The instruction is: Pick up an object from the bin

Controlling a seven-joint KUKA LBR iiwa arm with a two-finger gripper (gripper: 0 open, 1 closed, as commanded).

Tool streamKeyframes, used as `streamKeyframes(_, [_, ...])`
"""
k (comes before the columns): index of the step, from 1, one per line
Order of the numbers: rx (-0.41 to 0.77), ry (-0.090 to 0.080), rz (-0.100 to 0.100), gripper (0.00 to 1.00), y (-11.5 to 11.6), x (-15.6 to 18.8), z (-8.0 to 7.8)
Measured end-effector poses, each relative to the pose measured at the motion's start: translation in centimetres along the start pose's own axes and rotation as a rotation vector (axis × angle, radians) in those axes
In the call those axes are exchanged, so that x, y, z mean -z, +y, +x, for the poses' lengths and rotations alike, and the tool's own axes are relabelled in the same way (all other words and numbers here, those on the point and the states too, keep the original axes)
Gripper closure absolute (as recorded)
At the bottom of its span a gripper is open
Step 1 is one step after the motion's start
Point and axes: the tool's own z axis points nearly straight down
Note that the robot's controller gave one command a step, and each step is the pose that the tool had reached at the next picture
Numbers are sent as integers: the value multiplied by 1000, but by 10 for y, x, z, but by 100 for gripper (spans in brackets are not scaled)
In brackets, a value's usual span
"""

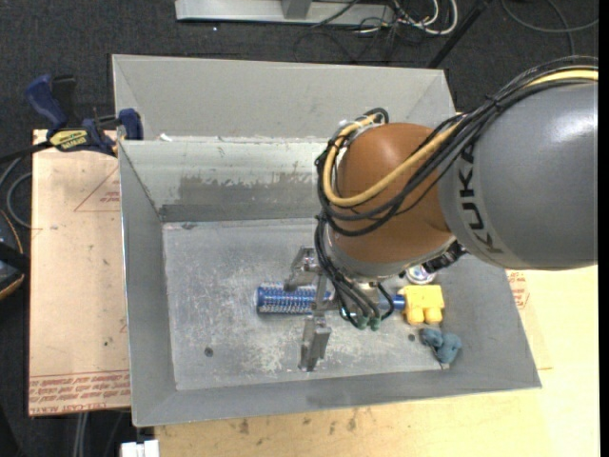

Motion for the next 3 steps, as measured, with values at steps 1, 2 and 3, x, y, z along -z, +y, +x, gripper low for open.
streamKeyframes(1, [88, -8, 0, 0, -43, -120, -41])
streamKeyframes(2, [90, -9, -1, 100, -41, -117, -40])
streamKeyframes(3, [182, -18, -1, 100, -42, 32, -37])
